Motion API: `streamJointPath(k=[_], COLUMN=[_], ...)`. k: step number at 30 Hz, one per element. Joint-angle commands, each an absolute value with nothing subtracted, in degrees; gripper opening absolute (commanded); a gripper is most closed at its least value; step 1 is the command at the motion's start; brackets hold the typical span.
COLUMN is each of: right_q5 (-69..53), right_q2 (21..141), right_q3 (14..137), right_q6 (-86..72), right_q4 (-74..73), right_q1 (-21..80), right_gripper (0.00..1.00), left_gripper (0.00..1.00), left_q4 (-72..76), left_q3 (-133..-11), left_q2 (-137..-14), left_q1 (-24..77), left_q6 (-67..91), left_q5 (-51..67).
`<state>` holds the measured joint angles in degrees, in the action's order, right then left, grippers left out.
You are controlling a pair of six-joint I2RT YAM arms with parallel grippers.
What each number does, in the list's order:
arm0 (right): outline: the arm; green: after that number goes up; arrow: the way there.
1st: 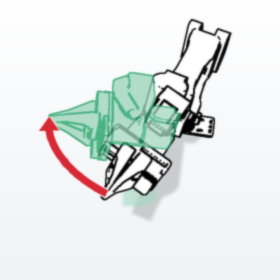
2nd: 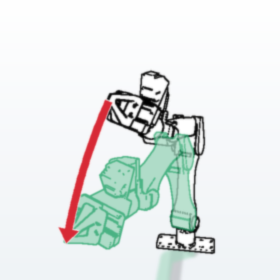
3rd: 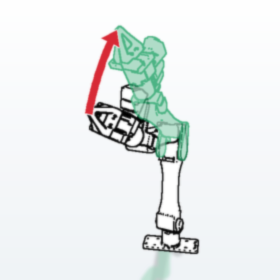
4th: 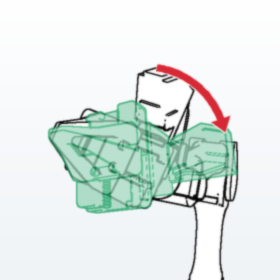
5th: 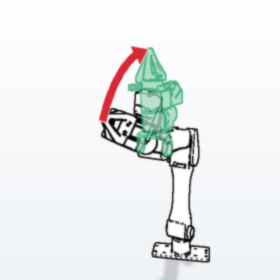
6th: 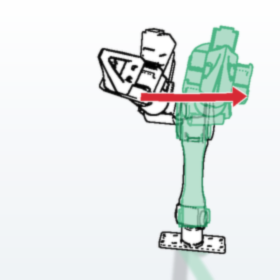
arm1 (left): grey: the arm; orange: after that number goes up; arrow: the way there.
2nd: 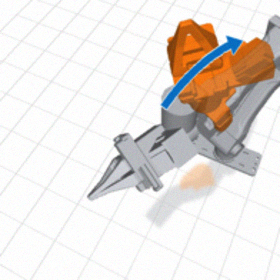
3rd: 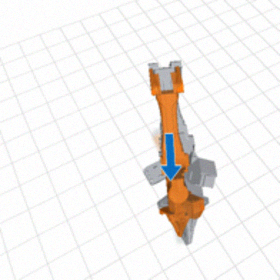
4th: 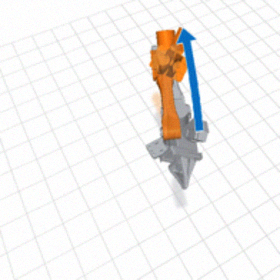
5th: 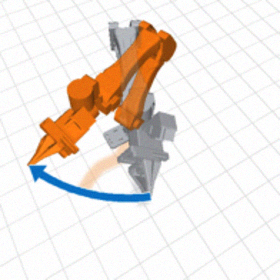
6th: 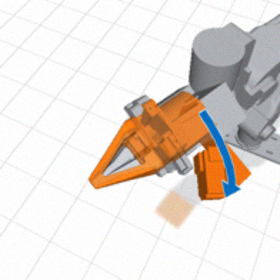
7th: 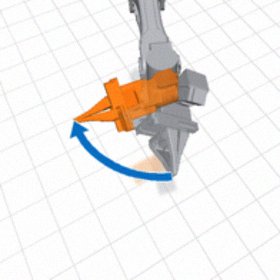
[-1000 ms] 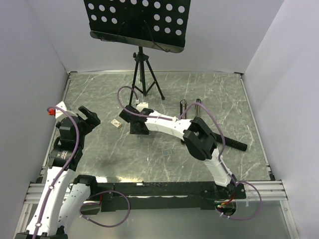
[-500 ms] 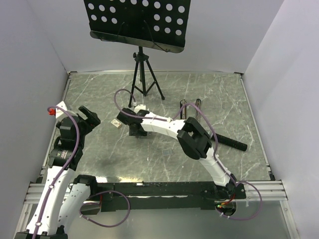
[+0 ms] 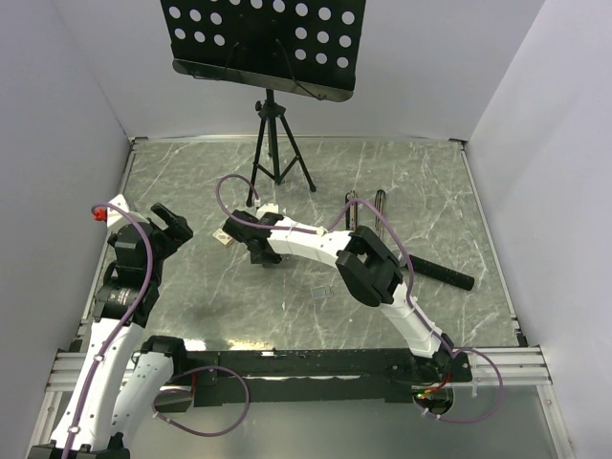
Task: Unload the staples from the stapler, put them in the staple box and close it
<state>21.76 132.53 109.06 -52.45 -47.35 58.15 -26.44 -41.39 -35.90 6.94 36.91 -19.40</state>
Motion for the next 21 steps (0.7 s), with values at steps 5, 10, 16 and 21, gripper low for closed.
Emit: streamJointPath(k=[5,10,16,21], right_q5=[23.29,23.29,21.27,20.21], right_q2=[132.54,133.33,129.64,125.17], right_q3=[109.86,110.13,104.51,98.71], right_q6=[-51.06,-50.63,-48.52,-47.37], right_q4=[-49.65,-50.36,-45.18,-41.84], right_q1=[58.54,58.45,58.54,58.54], right_gripper=[0.36,0.34,0.27,0.22], left_gripper=[0.93,0.93,0.94,0.93], left_q4=[-24.96,-25.14,-25.05,-25.14], left_q3=[-41.4,-41.66,-41.49,-41.57], left_q2=[-36.03,-36.65,-36.21,-36.56], left_q1=[6.77,6.77,6.77,6.77], left_q6=[37.09,37.09,37.0,37.0], left_q5=[-19.25,-19.07,-19.07,-19.16])
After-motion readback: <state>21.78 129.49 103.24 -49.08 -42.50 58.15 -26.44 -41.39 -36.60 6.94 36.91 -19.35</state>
